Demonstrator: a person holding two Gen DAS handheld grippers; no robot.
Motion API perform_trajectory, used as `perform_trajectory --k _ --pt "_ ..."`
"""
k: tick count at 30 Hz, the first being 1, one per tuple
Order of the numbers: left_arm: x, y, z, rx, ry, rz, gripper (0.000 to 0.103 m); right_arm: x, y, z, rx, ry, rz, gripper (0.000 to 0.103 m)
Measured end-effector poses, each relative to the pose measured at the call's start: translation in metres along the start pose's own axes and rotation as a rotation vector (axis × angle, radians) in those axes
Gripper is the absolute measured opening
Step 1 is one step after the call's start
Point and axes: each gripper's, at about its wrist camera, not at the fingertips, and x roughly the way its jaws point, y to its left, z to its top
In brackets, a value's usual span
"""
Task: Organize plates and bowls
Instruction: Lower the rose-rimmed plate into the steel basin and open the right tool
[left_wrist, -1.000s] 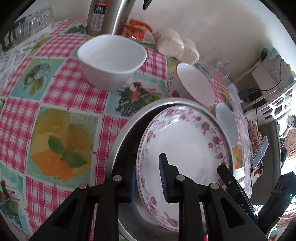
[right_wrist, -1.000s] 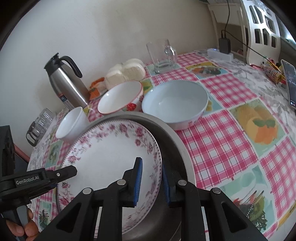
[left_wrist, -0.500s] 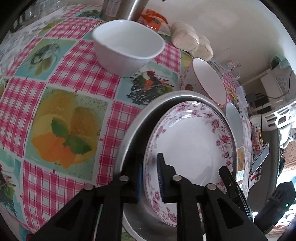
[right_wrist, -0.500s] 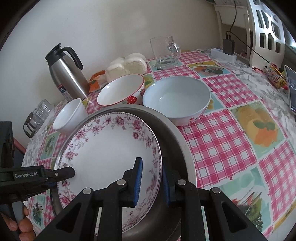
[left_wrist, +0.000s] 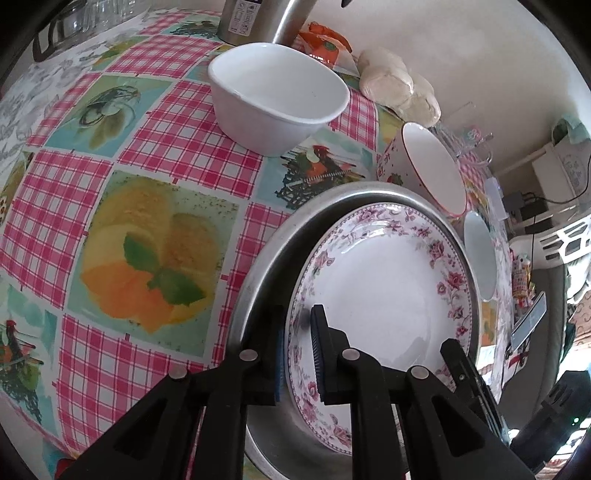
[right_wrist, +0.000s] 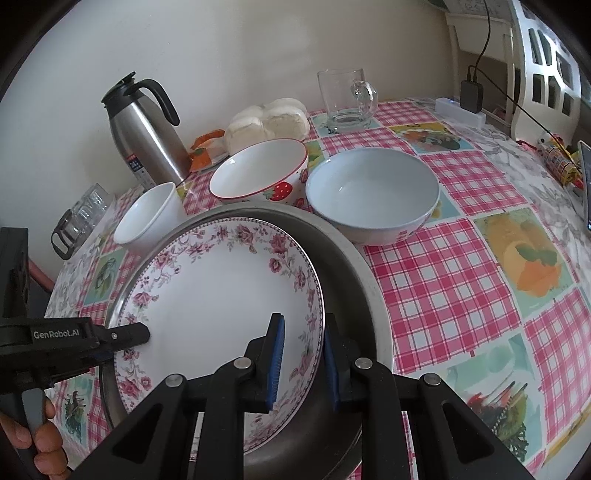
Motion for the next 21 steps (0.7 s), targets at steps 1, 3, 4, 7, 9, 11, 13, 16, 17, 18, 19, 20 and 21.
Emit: perform_trajectory --k 1,3,4,7,9,11,13,16,17,18,19,20,21 --pt "0.0 -0.002 -0.001 0.006 0.005 0.006 0.014 0.0 0.0 0.0 -0.001 0.002 -0.001 0.022" --pt "0.002 -0.007 -0.002 0.019 0.014 0.017 0.015 0.0 0.0 0.001 -0.007 0.01 -0.008 0.022" --pt "0.002 -0.008 -0.003 0.026 0.019 0.027 0.015 -0.001 0.001 0.0 -0.009 0.012 -0.012 0.022" --pt "0.006 -0.014 -0.007 0.044 0.039 0.033 0.021 -0.002 0.0 0.0 -0.015 0.015 -0.027 0.022" --pt "0.006 -0.016 -0.01 0.053 0.046 0.035 0.022 -0.004 0.0 0.001 -0.015 0.016 -0.032 0.022" --pt "0.006 -0.02 -0.011 0.058 0.047 0.042 0.023 -0.004 0.0 0.001 -0.017 0.021 -0.037 0.022" --pt "0.006 -0.021 -0.012 0.054 0.052 0.037 0.023 -0.005 0.0 0.001 -0.022 0.023 -0.044 0.022" --pt "0.003 -0.021 -0.013 0.056 0.045 0.031 0.023 -0.006 0.0 0.001 -0.019 0.025 -0.049 0.022" --pt "0.001 -0.023 -0.014 0.06 0.037 0.031 0.023 -0.006 0.001 0.001 -0.017 0.026 -0.05 0.022" --pt "0.0 -0.025 -0.015 0.066 0.032 0.032 0.023 -0.006 0.001 0.001 -0.018 0.025 -0.051 0.022" --pt "-0.002 -0.027 -0.017 0.073 0.027 0.034 0.023 -0.007 0.0 0.002 -0.018 0.023 -0.053 0.022" --pt "-0.002 -0.03 -0.017 0.082 0.025 0.039 0.023 -0.008 0.0 0.002 -0.018 0.021 -0.055 0.022" --pt "-0.002 -0.032 -0.017 0.089 0.027 0.044 0.023 -0.008 0.0 0.002 -0.016 0.02 -0.057 0.022"
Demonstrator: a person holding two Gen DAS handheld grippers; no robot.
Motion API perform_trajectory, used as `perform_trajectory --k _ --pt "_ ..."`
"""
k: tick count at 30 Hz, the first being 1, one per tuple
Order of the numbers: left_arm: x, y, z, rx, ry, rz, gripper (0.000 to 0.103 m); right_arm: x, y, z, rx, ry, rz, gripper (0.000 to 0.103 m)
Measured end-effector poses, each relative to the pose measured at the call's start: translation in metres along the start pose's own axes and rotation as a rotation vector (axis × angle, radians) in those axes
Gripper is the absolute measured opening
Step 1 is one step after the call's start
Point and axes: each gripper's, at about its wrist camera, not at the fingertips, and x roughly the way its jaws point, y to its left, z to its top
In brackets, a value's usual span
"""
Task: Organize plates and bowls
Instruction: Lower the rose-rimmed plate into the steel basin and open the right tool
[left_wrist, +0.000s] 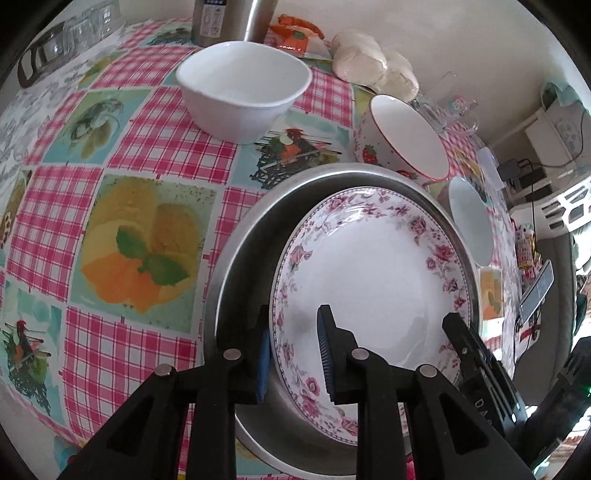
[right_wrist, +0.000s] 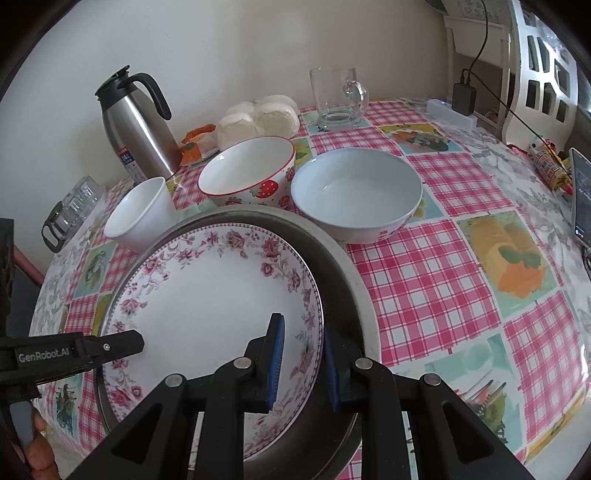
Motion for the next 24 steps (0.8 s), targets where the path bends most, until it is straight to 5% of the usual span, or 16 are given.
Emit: perform_trajectory --k 7,18,24 --pt "0.012 0.004 -0.001 -0.027 0.034 -0.013 0.023 -0.001 0.0 0.001 -0.001 0.0 -0.004 0.022" --pt "0.006 0.029 0.013 -0.107 -0.058 -0.08 0.025 0.001 0.001 -0.001 -0.014 0.006 -0.007 0.022" --pt "0.004 0.037 0.025 -0.108 -0.095 -0.07 0.019 0.002 0.004 -0.002 -0.031 0.012 -0.003 0.022"
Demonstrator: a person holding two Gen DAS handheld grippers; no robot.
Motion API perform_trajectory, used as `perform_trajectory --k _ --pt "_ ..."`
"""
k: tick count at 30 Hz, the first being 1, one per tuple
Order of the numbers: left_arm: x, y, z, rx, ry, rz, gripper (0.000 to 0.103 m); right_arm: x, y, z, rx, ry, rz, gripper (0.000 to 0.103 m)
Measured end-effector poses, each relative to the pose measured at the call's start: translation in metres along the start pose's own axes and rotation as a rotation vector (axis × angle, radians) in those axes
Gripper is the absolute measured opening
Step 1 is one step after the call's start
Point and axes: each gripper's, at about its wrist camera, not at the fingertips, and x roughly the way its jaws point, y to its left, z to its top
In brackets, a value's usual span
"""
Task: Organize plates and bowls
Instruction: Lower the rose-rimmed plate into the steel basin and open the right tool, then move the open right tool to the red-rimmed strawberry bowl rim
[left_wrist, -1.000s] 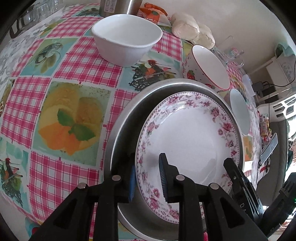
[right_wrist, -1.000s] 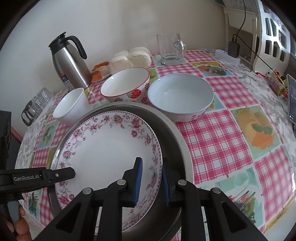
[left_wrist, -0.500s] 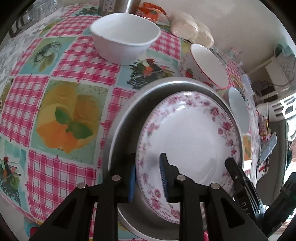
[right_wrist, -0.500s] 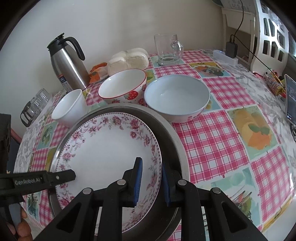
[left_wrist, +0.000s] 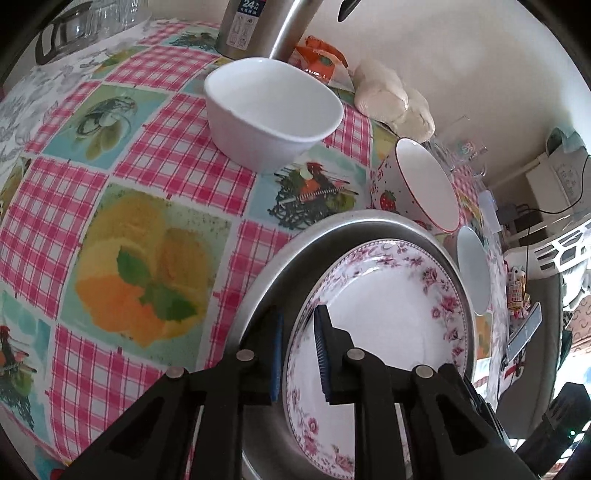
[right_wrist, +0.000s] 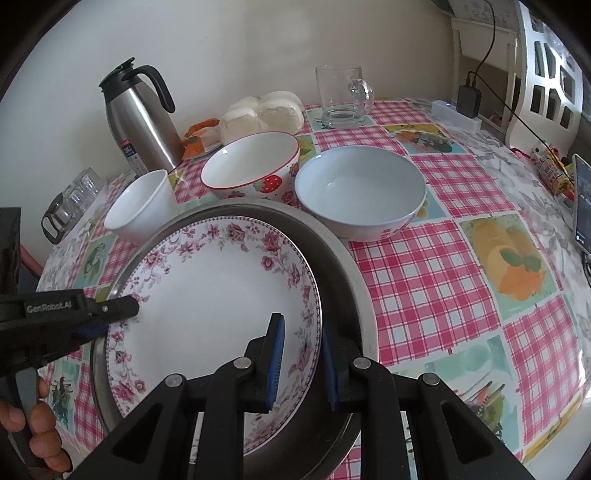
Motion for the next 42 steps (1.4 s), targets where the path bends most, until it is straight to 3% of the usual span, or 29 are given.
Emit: perform_trajectory --k 6,10,13,16,17,18,19,20,23,25,29,36,42 --pt "-0.003 -0.009 -0.003 -0.001 0.013 0.001 0.019 -0.003 -0.001 0.001 0.008 0.0 0.014 0.023" --pt "-0.013 -0.017 -0.003 0.028 0.007 0.024 0.027 -0.017 -0.004 0.006 0.027 -0.045 0.032 0.024" --pt "-0.026 -0.025 -0.003 0.053 -0.01 -0.008 0.031 -0.028 -0.005 0.008 0.035 -0.088 0.042 0.024" --pt "-0.036 -0.035 -0.003 0.086 -0.05 -0.005 0.043 -0.034 -0.007 0.011 0.042 -0.116 0.04 0.025" --pt "-0.038 -0.036 -0.003 0.09 -0.057 -0.005 0.051 -0.034 -0.009 0.011 0.045 -0.124 0.028 0.027" --pt "-0.04 -0.037 -0.003 0.089 -0.066 -0.001 0.055 -0.034 -0.01 0.012 0.047 -0.125 0.021 0.035" --pt "-0.04 -0.037 -0.002 0.084 -0.071 0.007 0.062 -0.033 -0.012 0.012 0.051 -0.124 0.013 0.052" --pt "-0.041 -0.035 -0.001 0.078 -0.072 0.017 0.066 -0.032 -0.014 0.012 0.054 -0.123 0.007 0.058" --pt "-0.041 -0.029 0.002 0.055 -0.085 0.065 0.068 -0.031 -0.018 0.012 0.049 -0.121 0.0 0.065" --pt "-0.04 -0.026 0.004 0.039 -0.096 0.087 0.074 -0.03 -0.019 0.012 0.042 -0.123 -0.004 0.078" --pt "-0.039 -0.023 0.005 0.03 -0.117 0.131 0.086 -0.027 -0.016 0.011 0.008 -0.121 -0.001 0.085" --pt "-0.041 -0.011 0.012 -0.003 -0.153 0.18 0.097 -0.021 -0.012 0.008 -0.032 -0.115 -0.015 0.103" --pt "-0.05 0.012 0.025 -0.08 -0.198 0.186 0.1 -0.019 -0.015 0.009 -0.018 -0.118 -0.01 0.103"
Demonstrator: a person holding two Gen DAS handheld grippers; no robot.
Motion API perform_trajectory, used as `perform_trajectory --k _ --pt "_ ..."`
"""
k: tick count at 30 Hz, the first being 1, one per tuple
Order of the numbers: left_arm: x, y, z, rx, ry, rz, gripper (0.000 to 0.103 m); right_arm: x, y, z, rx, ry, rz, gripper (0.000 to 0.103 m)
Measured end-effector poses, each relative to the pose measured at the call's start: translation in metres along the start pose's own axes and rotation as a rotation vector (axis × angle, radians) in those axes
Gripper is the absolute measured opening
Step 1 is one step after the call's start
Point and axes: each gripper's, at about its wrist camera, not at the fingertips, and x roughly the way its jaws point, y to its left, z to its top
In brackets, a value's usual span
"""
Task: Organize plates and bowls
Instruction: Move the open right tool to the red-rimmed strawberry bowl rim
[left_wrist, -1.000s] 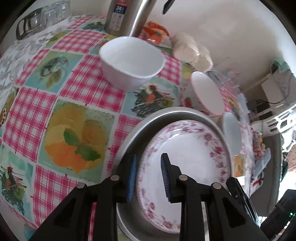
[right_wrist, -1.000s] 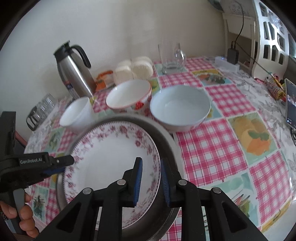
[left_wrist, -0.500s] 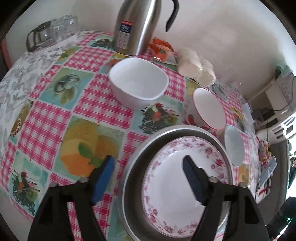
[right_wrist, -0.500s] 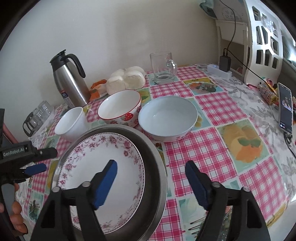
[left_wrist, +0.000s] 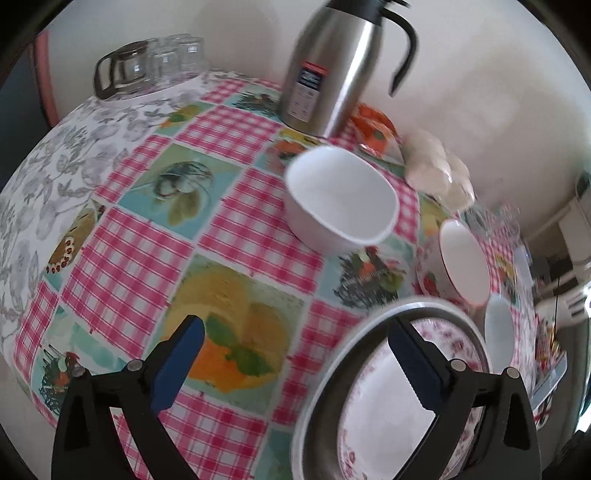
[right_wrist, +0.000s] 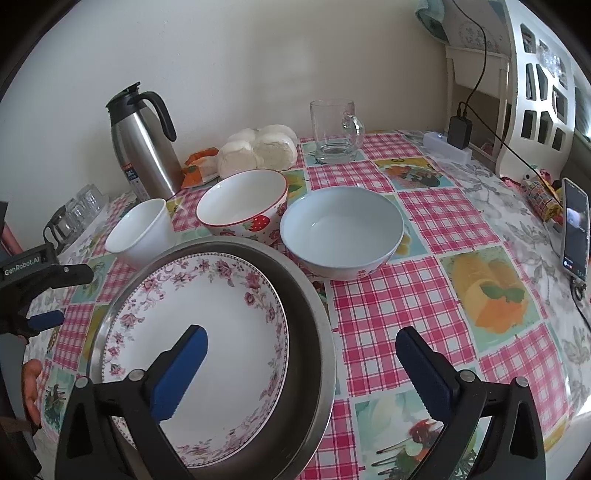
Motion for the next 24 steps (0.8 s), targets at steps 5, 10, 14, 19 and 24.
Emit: perform_trajectory --k 5,10,14,19,24 --pt "-0.008 0.012 0.013 -0.045 -0.08 -0.034 0.1 -0.002 -0.004 0.006 0.039 -0.025 0.016 0.103" --pt "-0.009 0.017 0.026 -0.085 -0.131 -0.11 0.1 -0.01 -0.003 0.018 0.057 -0.066 0.025 0.103" --pt "-0.012 0.011 0.033 -0.079 -0.161 -0.151 0.1 -0.011 0.001 0.031 0.052 -0.069 0.019 0.103" --pt "-0.013 -0.007 0.04 -0.036 -0.148 -0.238 0.1 -0.006 0.005 0.047 0.023 -0.052 0.033 0.103" --pt "-0.007 -0.026 0.043 -0.009 -0.132 -0.288 0.1 -0.002 0.009 0.072 0.003 -0.044 0.035 0.103"
